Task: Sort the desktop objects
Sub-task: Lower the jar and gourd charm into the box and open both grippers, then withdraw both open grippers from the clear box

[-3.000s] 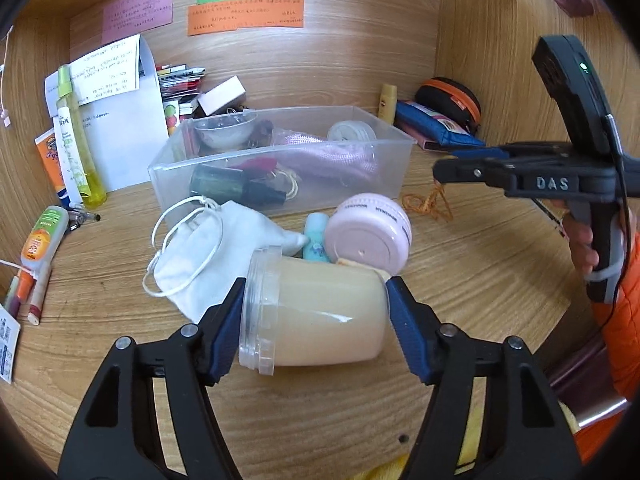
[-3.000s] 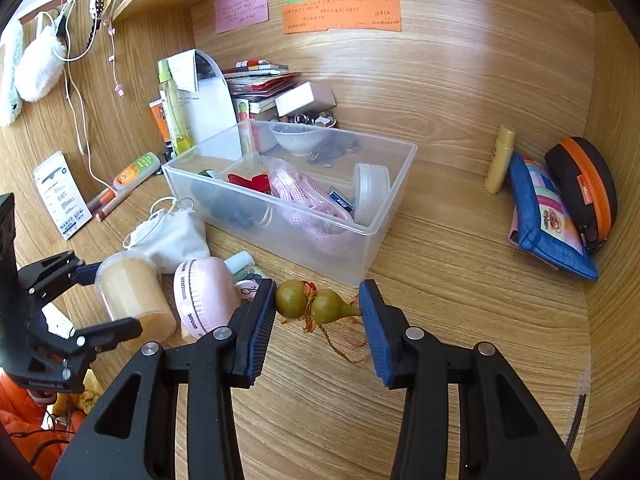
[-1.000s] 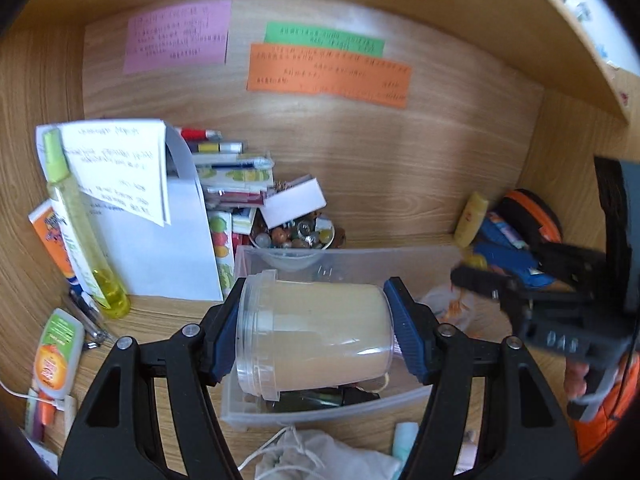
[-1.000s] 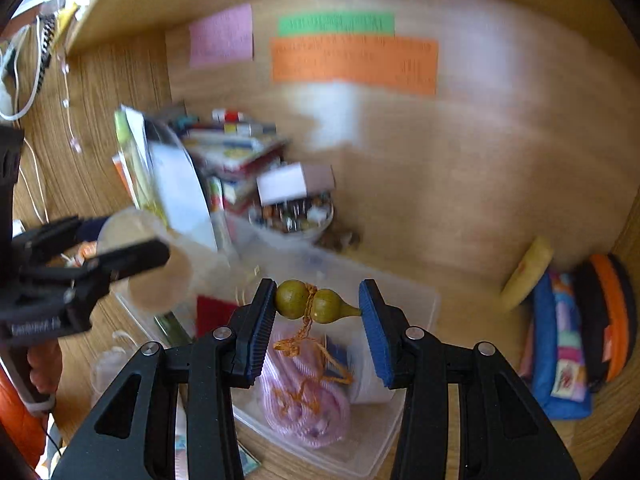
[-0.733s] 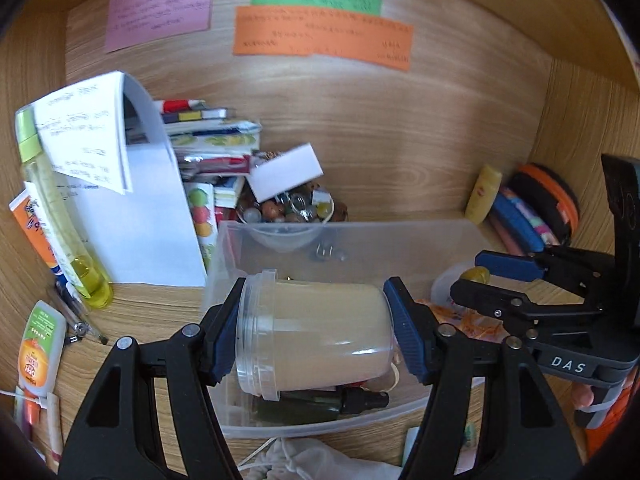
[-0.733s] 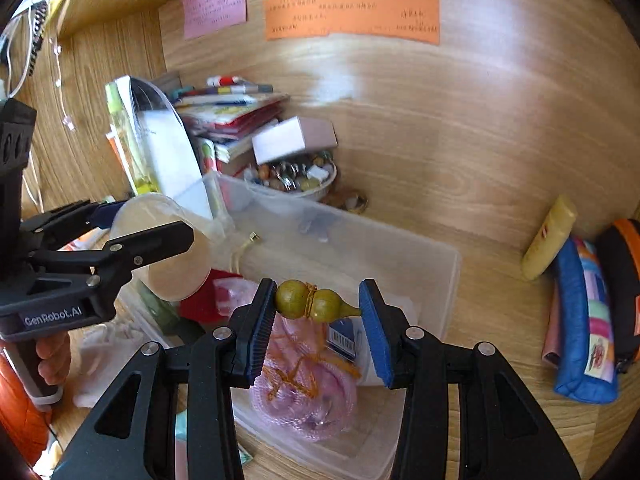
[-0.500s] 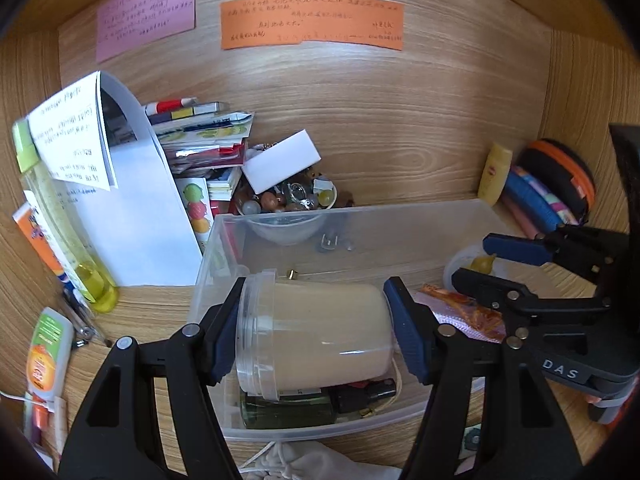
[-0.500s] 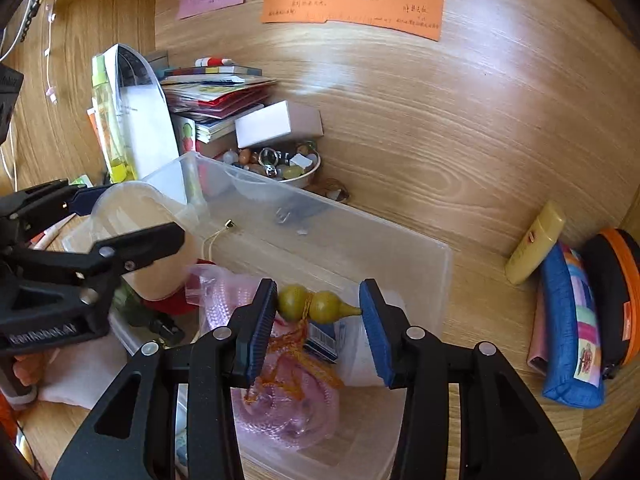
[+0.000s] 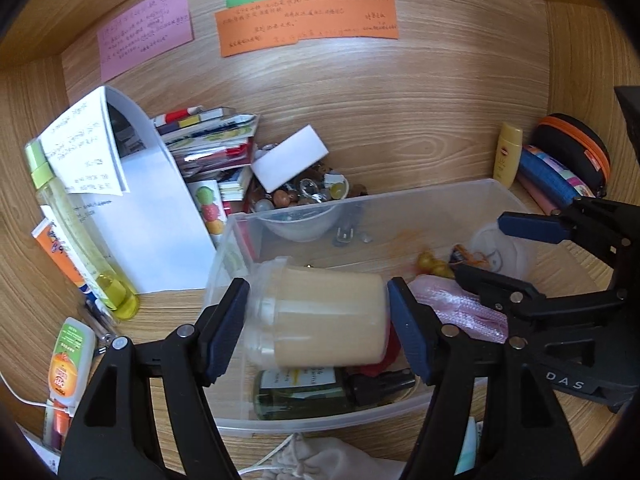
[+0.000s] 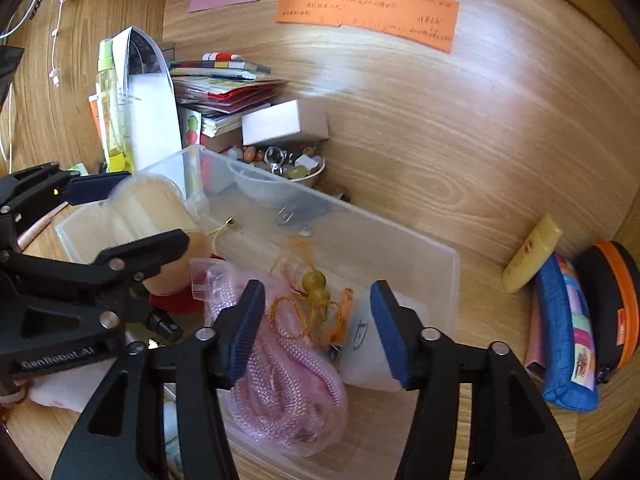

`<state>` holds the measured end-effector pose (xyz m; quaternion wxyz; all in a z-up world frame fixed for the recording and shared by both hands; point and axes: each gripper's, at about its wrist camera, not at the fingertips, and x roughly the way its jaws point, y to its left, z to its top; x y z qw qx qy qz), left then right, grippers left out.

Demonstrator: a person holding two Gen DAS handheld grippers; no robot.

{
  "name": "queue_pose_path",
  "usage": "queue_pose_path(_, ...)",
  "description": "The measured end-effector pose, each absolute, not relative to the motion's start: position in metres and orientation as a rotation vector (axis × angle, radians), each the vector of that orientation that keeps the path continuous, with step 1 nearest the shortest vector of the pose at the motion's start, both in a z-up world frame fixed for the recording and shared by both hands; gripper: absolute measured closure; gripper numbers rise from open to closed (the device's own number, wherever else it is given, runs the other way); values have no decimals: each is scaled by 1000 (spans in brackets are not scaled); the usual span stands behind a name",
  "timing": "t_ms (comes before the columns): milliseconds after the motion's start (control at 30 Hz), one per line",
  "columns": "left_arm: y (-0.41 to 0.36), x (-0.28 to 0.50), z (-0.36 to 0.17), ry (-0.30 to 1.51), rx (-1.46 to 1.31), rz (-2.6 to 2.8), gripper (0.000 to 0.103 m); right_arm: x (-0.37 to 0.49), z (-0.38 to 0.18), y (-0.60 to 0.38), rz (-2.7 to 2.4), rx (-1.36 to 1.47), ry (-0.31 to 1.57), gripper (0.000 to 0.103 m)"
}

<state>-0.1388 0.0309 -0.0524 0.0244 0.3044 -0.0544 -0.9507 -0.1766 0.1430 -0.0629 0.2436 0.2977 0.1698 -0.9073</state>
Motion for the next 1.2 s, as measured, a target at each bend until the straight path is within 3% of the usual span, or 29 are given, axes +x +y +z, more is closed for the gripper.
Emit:
queue_pose_path(67, 27, -133, -47, -149, 892, -2954, 32, -175, -63, 143, -2492, 800, 473, 42)
queue_pose_path(200, 21, -124, -36, -116, 804, -2963, 15, -165, -60, 139, -2507, 730, 534, 40)
queue_pose_path(267, 17, -122, -33, -92, 782, -2964, 11, -160, -57, 139, -2510, 698, 548, 30)
queue_pose_path(333, 15, -121, -31, -68, 784, -2968, 9, -156, -54, 138, -2522, 667, 563, 26)
queue_pose_path(500, 12, -119, -26, -57, 777, -2977, 8, -151, -46, 141, -2520, 653, 562, 25)
queue_pose_path(633, 11, -110, -20, -44, 803, -2990, 8, -147, -36, 149, -2511, 675, 514, 17)
queue_pose_path(1200, -17, -22, -12, -56, 831, -2987, 3, -88, -29, 183, -2456, 700, 483, 16)
